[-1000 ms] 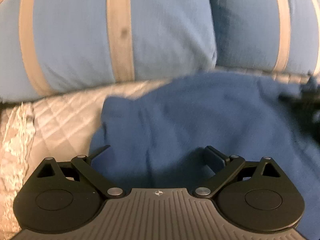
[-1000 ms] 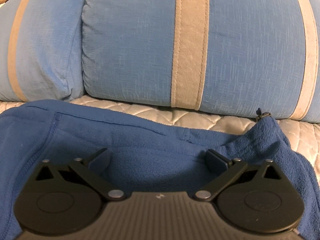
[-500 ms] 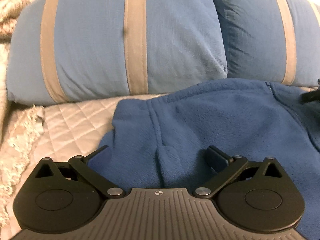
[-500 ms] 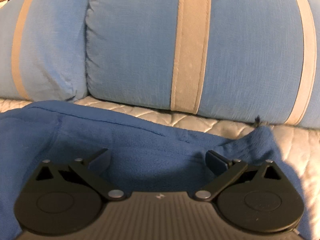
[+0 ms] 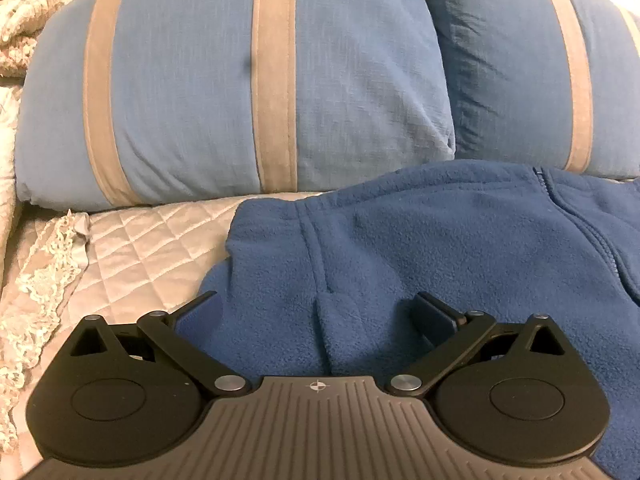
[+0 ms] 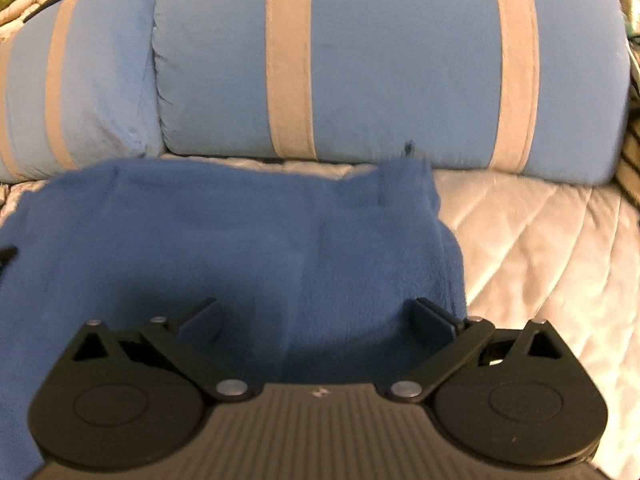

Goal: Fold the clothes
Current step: 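Position both open grippers over the edge of the blue fleece, then roll both grippers and close them on the fleece edge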

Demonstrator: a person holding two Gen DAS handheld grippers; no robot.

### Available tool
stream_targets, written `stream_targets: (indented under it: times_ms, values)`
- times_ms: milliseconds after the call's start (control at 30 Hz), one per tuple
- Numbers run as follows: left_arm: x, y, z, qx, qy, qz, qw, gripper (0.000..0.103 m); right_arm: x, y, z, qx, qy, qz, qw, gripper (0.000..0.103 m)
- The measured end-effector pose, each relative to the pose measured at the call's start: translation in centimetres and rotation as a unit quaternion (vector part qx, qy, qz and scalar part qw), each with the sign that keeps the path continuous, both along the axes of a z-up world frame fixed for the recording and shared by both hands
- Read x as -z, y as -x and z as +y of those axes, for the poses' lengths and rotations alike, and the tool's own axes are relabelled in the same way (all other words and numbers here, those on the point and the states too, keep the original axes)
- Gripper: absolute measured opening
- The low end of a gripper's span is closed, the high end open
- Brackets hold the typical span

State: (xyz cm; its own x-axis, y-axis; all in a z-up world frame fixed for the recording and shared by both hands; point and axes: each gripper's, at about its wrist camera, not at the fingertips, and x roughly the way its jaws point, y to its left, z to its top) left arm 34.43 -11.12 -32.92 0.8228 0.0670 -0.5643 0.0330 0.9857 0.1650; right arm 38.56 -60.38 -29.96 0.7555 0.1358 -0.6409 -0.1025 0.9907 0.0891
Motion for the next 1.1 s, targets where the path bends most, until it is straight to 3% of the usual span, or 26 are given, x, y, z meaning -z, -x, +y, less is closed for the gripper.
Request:
stream_targets:
  times_ms: [67,267,500,733,933,1100]
  values:
    - [0.0,0.0,0.0,0.000,0.000,0.001,1.0000,0.103,1.3,0.7,0.0,0.008,0.001,-0.027,1.000,0.103]
    - [-0.2,0.0,-0.1,-0.002,-0.003,0.004,1.0000,0.103,1.1,0.3,-1.3,0.008,-0.041,-0.023,0.999,0.102]
    - [-0.3,-0.3,0.2,-0.004,0.007,0.021,0.9997,0.103,1.1,0.1,-0.7,0.009,-0.016,-0.016,1.000,0.102]
    - [-1.9,-0.9,2.2,-0.039,0.070,0.079,0.9937,0.103,0.1,-0.5,-0.3,0.013,0.019,0.013,1.000,0.102]
    - [-4.1,0.5,4.3,-0.045,0.063,0.091,0.9929,0.103,-1.4,-0.7,-0.7,0.018,0.043,0.040,0.998,0.103]
    - [-5.6,0.5,8.3,-0.069,0.120,0.142,0.9801,0.103,-3.0,-0.7,-4.5,0.048,0.021,0.046,0.998,0.103]
